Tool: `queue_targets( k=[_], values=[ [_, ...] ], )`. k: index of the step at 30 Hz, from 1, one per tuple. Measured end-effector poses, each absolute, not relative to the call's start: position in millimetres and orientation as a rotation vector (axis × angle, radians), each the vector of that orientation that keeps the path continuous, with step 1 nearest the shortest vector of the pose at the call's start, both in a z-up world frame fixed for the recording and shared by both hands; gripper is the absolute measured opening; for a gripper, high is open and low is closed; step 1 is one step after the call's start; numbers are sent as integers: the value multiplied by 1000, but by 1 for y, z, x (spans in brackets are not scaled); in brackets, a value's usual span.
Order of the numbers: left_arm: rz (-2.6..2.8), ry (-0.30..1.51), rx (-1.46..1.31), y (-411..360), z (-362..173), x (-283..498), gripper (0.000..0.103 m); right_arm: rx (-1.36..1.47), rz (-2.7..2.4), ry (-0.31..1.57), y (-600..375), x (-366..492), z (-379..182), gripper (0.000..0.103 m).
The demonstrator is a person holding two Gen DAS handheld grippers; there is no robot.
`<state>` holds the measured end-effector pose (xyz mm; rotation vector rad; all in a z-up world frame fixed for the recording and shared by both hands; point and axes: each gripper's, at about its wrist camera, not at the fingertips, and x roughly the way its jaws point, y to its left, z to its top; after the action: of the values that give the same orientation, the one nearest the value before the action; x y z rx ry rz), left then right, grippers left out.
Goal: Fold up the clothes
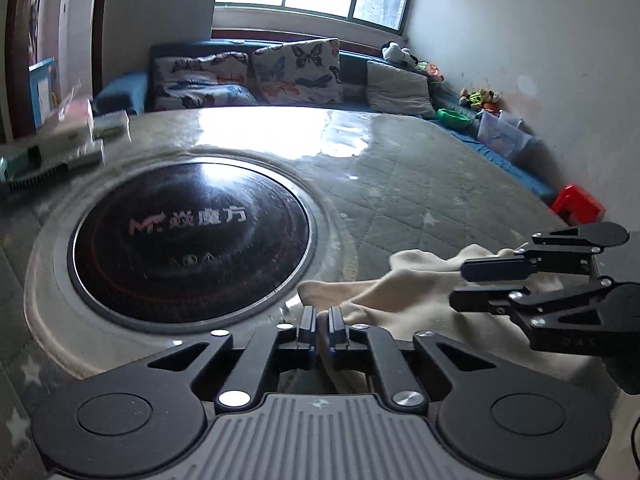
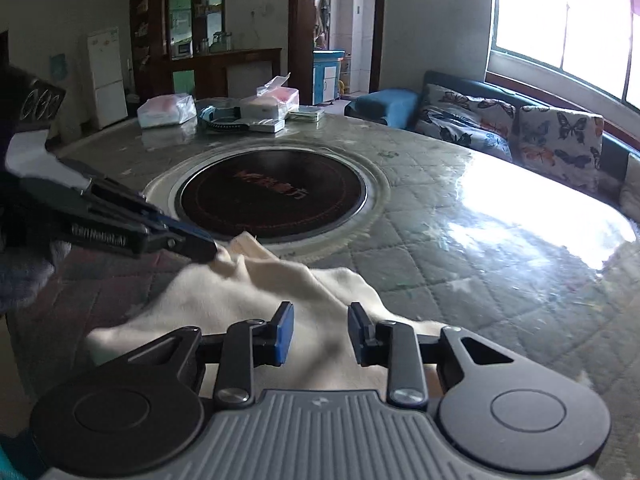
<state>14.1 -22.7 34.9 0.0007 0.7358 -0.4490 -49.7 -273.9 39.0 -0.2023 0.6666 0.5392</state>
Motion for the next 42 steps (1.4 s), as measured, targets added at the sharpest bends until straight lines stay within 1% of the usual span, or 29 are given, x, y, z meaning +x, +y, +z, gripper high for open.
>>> queue_targets(
  k=[3, 6, 9, 15, 18, 21, 27, 34, 38, 42],
  values=[
    [-436, 722, 34, -26, 31, 15, 5, -199, 513, 671, -266, -37, 31, 21],
    [-432, 727, 17, -23, 31, 17, 5, -204, 498, 664, -261, -31, 24, 21],
    [-431, 719, -2, -19, 35, 16, 7, -186, 491, 657, -263, -31, 29, 21],
    [-513, 684, -49, -20, 54, 3, 7, -288, 587, 629, -263, -66, 49, 21],
    [-600, 707, -41, -30, 54, 3, 8, -331, 662, 635, -254, -87, 51, 21],
    [-643, 772, -46, -37, 44, 12, 8, -352, 715, 637, -241, -99, 48, 21],
    [-617, 837, -125, -22, 30, 33, 8, -335, 789, 655, -217, -110, 38, 21],
    [-598, 830, -122, -19, 29, 35, 8, -407, 829, 589, -204, -129, 36, 21],
    [-585, 821, -105, -22, 30, 34, 8, -424, 843, 597, -197, -133, 27, 20],
    [-568, 806, -88, -23, 34, 30, 8, -364, 832, 585, -209, -136, 37, 20]
  ],
)
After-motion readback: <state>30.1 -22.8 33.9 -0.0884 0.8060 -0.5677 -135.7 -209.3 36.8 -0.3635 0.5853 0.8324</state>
